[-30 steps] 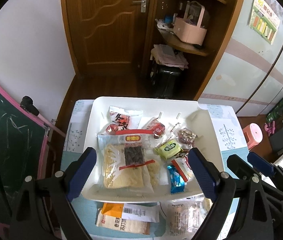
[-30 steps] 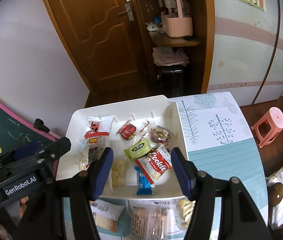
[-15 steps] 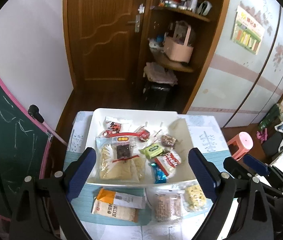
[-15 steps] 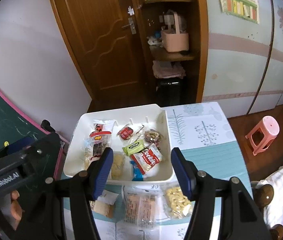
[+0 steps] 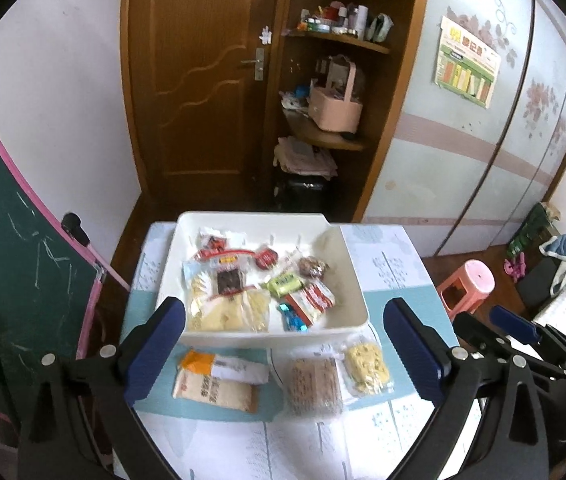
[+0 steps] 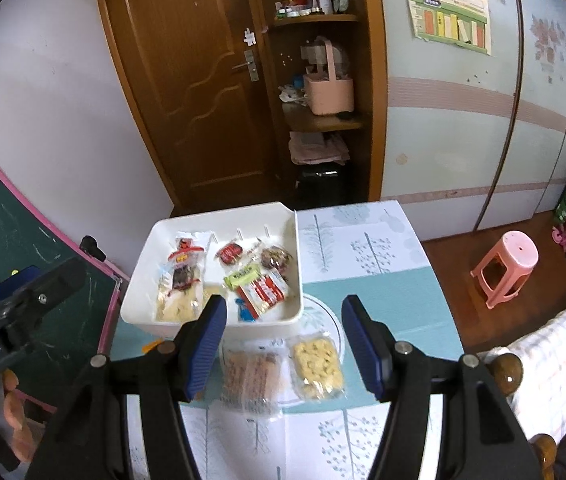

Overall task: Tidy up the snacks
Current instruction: 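Withdraw both tools from the tray toward the remaining snacks, then grasp the yellow puff bag with the right tool while the left tool grasps the clear bread bag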

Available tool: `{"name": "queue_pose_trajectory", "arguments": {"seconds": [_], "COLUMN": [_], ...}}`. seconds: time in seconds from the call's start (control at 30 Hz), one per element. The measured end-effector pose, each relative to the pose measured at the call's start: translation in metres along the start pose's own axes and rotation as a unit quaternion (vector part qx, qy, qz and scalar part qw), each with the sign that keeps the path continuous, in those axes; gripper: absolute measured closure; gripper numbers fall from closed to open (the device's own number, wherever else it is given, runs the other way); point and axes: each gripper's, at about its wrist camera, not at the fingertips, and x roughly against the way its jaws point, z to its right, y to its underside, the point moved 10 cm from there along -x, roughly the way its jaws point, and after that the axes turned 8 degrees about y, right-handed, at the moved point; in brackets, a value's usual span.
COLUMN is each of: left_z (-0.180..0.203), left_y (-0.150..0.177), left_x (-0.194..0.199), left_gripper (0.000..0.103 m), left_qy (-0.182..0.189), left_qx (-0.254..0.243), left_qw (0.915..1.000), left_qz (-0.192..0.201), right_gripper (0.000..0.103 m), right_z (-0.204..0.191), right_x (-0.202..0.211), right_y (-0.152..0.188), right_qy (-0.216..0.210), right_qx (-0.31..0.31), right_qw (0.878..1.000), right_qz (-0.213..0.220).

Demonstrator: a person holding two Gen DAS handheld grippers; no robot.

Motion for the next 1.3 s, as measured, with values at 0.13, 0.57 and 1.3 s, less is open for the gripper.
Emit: {"name": "queue_pose_trajectory", "arguments": {"seconds": [0.13, 0.57, 1.3], "left_z": [0.011, 0.031, 0.011], "left_y": [0.026, 0.107, 0.207], "left_x": [-0.009, -0.074, -0.208], "left_gripper": [0.004, 0.004, 0.004], "left_qy": [0.005, 0.024, 0.021], "left_qx": [-0.004, -0.006, 0.071], "left_qw": [0.9997, 0.9926, 0.9598], "left_qz": [-0.025, -0.119, -0.271], "right_gripper": [0.043, 0.043, 0.043], "right_z": [0.008, 0.031, 0.057], "right_x": [-0.001, -0.044, -0.142], "right_y": [0.018, 0.079, 0.127], "right_qy": [0.007, 0.017, 0.014], "right_qx": [0.003, 0.004, -0.024], "right_qw": [1.000, 0.998, 0.989], "right_qz": [-0.011, -0.066, -0.146]}}
